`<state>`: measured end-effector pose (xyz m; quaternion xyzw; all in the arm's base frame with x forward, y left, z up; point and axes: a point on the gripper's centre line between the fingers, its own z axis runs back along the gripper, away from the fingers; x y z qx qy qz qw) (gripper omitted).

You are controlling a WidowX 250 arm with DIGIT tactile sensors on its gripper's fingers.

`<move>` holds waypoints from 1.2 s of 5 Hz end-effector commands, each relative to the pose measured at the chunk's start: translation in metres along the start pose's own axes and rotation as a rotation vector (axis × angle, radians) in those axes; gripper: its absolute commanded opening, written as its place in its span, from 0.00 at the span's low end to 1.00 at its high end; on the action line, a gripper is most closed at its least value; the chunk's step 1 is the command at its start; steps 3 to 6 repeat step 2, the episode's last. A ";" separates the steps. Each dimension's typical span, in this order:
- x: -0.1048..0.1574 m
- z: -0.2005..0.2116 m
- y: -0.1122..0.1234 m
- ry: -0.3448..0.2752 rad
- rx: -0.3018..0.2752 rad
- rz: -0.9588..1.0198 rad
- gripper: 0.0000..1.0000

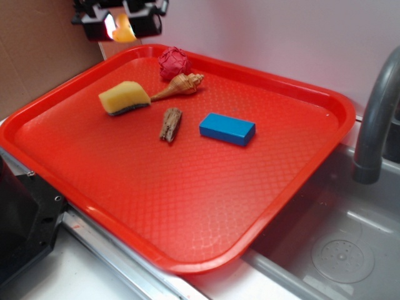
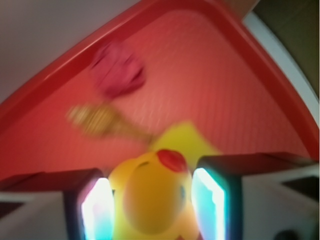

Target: Grab the yellow duck.

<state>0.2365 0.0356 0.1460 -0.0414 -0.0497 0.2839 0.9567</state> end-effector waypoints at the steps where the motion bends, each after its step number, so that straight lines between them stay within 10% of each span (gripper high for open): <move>1: -0.034 0.068 0.026 0.020 -0.114 -0.228 0.00; 6: -0.039 0.069 0.030 0.026 -0.130 -0.271 0.00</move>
